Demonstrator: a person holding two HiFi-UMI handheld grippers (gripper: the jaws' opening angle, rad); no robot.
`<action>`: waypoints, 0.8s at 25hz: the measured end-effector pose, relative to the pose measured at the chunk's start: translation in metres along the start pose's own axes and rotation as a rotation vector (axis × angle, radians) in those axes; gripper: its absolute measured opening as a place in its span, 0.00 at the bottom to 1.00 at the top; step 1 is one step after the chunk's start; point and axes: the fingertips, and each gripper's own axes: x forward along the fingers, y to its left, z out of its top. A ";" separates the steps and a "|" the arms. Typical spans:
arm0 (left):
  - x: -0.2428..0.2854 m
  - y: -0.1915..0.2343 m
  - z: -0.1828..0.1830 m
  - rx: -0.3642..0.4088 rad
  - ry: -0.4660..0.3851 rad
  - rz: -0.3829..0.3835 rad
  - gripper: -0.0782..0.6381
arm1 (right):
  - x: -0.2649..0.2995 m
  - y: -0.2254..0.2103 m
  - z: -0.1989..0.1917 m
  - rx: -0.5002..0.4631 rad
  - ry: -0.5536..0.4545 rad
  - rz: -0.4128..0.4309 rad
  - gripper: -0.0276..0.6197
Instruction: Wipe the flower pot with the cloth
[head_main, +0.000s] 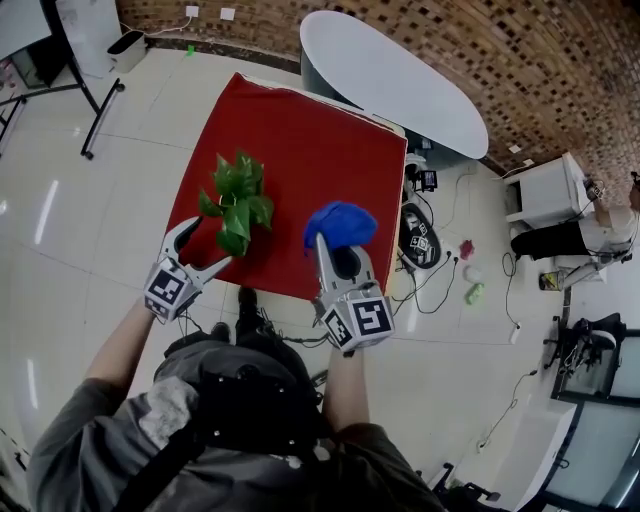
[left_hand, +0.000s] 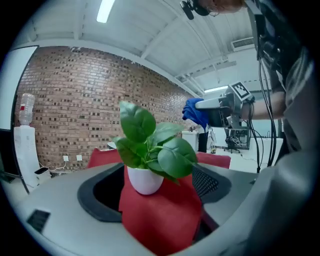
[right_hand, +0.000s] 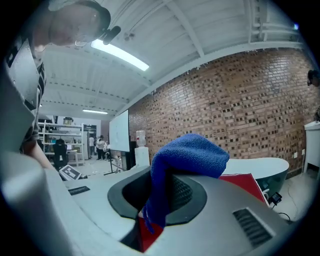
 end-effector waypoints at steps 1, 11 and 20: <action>0.007 0.004 -0.008 0.003 0.014 0.007 0.70 | 0.008 -0.007 -0.006 0.002 0.018 0.005 0.16; 0.067 0.030 -0.043 0.060 0.063 0.016 0.74 | 0.092 -0.032 -0.113 -0.021 0.198 0.218 0.16; 0.094 0.037 -0.061 0.093 0.071 0.000 0.74 | 0.156 -0.020 -0.180 -0.016 0.314 0.448 0.16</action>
